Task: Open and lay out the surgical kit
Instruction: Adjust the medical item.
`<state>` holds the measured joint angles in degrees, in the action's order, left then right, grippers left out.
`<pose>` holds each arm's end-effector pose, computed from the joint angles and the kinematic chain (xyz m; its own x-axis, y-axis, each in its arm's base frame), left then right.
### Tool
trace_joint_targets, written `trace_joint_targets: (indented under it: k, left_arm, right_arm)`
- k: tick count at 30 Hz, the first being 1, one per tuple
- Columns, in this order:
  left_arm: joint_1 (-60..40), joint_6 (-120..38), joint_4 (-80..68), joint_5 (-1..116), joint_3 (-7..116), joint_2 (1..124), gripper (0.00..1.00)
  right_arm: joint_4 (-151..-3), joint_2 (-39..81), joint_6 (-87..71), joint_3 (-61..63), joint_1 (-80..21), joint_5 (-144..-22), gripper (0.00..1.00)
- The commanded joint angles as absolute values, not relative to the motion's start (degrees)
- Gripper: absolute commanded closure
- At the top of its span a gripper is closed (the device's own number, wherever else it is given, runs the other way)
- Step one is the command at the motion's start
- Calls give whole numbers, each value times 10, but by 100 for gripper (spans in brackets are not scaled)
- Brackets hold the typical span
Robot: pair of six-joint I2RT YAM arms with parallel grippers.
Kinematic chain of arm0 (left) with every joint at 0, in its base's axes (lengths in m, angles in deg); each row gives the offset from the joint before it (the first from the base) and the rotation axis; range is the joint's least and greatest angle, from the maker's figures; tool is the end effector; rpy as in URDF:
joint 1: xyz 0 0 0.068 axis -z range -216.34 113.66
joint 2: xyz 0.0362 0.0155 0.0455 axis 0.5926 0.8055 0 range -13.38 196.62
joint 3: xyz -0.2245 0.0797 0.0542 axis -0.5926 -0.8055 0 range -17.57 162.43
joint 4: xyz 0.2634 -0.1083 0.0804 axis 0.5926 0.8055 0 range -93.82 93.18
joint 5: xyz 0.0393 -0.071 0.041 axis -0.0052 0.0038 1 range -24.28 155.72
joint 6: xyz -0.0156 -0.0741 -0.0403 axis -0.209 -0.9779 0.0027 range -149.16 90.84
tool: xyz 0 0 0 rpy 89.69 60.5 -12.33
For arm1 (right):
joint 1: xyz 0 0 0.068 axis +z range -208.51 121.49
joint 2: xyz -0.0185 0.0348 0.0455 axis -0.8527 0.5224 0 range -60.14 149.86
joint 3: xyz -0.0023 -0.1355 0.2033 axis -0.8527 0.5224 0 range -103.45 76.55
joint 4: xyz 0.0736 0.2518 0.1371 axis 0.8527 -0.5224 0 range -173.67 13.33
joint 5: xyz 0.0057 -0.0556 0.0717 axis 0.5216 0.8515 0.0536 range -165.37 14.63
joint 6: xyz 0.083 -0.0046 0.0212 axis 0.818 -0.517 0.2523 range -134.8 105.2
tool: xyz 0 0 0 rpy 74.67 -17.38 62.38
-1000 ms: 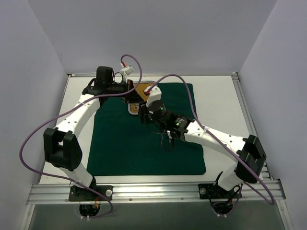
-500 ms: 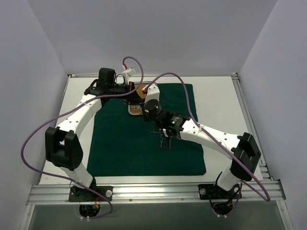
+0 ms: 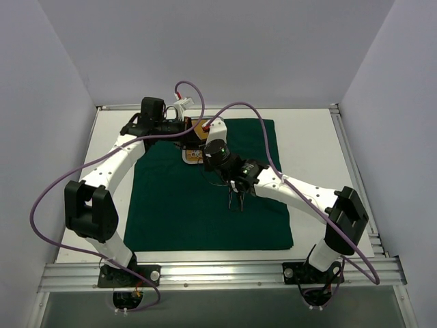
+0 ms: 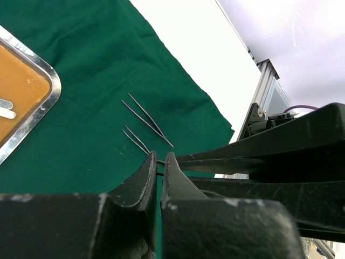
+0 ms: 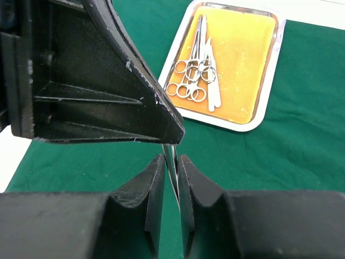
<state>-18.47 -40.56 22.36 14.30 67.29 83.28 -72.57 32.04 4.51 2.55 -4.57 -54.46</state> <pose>0.3915 -0.1883 0.2730 -0.7279 0.1052 -0.6776 0.6468 0.4338 -0.6273 0.2899 0.3522 0.2817 -0.3175 0.0888 -0.9441 -0.4730 0.8480 0.2389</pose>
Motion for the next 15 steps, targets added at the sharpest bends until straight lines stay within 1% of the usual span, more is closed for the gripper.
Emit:
trace_joint_targets:
  k: [1, 4, 5, 7, 10, 11, 12, 14, 15]
  left_arm:
    - [-181, -409, 222, 118, 693, 832, 98]
    - [-181, -408, 222, 118, 693, 832, 98]
    - [-181, -408, 222, 118, 693, 832, 98]
    - [-181, -408, 223, 118, 694, 832, 98]
    - [-181, -403, 228, 120, 694, 832, 98]
    - [-181, -397, 231, 123, 696, 833, 96]
    - [-181, -393, 237, 127, 699, 835, 85]
    - [-181, -374, 263, 149, 715, 838, 53]
    - [-181, -366, 275, 157, 721, 840, 25]
  right_arm:
    - [-723, 335, 44, 1, -51, -548, 87]
    - [-724, 339, 44, -1, -52, -550, 89]
    - [-725, 340, 44, -3, -51, -549, 94]
    - [-728, 339, 44, -4, -52, -546, 100]
    - [-731, 336, 49, -5, -52, -541, 100]
    - [-734, 336, 56, -5, -52, -537, 100]
    - [-745, 335, 62, -8, -52, -536, 100]
    - [-760, 335, 77, -11, -56, -530, 100]
    - [-774, 335, 98, -11, -58, -530, 100]
